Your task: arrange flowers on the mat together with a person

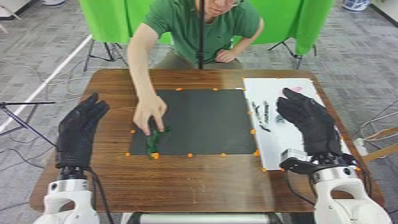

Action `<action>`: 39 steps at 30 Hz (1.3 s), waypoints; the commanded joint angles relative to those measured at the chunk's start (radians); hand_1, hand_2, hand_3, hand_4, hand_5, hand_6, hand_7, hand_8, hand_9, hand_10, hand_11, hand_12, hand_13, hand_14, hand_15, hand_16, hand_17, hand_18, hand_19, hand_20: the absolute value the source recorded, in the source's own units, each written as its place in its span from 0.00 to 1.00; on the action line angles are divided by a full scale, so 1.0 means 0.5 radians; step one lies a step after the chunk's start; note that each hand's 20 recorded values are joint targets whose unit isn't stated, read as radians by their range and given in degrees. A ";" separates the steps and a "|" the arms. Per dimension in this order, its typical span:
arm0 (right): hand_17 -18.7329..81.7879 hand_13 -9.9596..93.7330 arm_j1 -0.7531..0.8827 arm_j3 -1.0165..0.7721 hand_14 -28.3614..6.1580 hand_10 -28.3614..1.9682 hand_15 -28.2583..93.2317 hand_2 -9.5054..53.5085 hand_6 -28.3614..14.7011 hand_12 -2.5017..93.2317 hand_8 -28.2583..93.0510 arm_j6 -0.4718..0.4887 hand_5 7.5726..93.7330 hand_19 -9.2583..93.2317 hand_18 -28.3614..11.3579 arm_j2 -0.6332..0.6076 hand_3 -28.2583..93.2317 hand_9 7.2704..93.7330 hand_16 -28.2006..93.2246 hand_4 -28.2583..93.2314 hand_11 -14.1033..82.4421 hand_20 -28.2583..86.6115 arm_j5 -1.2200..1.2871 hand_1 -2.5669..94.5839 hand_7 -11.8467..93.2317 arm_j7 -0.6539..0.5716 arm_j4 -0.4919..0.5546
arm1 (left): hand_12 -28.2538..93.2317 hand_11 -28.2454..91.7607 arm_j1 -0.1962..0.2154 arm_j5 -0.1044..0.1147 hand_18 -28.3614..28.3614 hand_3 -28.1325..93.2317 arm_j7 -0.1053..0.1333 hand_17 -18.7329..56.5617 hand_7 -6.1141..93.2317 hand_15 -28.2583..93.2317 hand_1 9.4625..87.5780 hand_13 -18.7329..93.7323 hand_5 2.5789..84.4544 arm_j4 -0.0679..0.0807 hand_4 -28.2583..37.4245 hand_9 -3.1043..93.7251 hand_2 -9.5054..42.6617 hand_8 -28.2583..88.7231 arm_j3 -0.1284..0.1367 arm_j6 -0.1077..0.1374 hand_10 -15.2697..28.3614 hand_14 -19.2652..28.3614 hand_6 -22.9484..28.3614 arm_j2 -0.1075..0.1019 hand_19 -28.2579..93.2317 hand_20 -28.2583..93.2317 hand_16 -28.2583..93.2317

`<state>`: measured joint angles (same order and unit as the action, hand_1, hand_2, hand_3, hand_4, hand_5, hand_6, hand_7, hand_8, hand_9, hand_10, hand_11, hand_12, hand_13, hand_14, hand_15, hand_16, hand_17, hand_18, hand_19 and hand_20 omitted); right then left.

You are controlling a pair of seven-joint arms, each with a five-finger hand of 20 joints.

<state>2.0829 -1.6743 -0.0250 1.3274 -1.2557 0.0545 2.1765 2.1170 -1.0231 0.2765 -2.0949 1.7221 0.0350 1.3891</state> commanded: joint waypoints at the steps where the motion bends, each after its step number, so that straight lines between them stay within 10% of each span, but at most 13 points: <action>1: 0.32 0.41 -0.007 0.007 0.35 0.40 0.31 0.18 0.60 0.17 0.16 -0.008 0.44 0.22 0.33 -0.016 0.81 0.46 0.39 0.09 0.20 0.46 -0.031 0.15 0.24 0.017 0.004 | 0.35 0.37 0.024 -0.023 0.63 0.75 -0.028 0.35 0.20 0.33 0.24 0.47 0.51 0.016 0.10 0.48 0.01 0.19 0.021 0.006 0.65 0.73 0.53 0.005 0.25 0.37 0.25; 26: 0.32 0.43 -0.008 0.009 0.36 0.40 0.31 0.11 0.60 0.17 0.16 -0.021 0.43 0.22 0.33 -0.029 0.80 0.46 0.40 0.08 0.21 0.47 -0.052 0.15 0.25 0.087 -0.015 | 0.35 0.37 0.049 -0.026 0.63 0.75 -0.031 0.34 0.19 0.33 0.24 0.47 0.50 0.013 0.10 0.48 0.01 0.19 0.029 -0.010 0.64 0.74 0.53 0.022 0.25 0.37 0.25; 32: 0.34 0.51 -0.033 0.118 0.41 0.45 0.35 0.00 0.63 0.19 0.14 -0.701 0.41 0.29 0.32 -0.139 0.80 0.50 0.42 0.03 0.26 0.49 -0.326 0.23 0.30 0.321 -0.021 | 0.35 0.37 0.034 -0.051 0.63 0.75 -0.041 0.34 0.19 0.33 0.24 0.47 0.50 0.020 0.10 0.48 0.01 0.19 0.020 -0.036 0.64 0.73 0.53 0.019 0.25 0.37 0.25; 39: 0.37 0.62 0.057 -0.207 0.45 0.45 0.50 0.00 0.62 0.23 0.13 -0.801 0.51 0.52 0.29 -0.335 0.80 0.61 0.43 0.00 0.38 0.57 -1.583 0.32 0.33 -0.367 0.053 | 0.35 0.37 0.065 -0.035 0.64 0.75 -0.051 0.34 0.20 0.33 0.23 0.47 0.50 0.007 0.10 0.48 0.01 0.19 0.026 -0.006 0.64 0.73 0.53 0.015 0.25 0.37 0.25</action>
<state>2.0685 -1.5955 -0.4026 1.2450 -1.5284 0.2235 2.1577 2.1289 -1.0382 0.2652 -2.0922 1.7322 0.0279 1.3908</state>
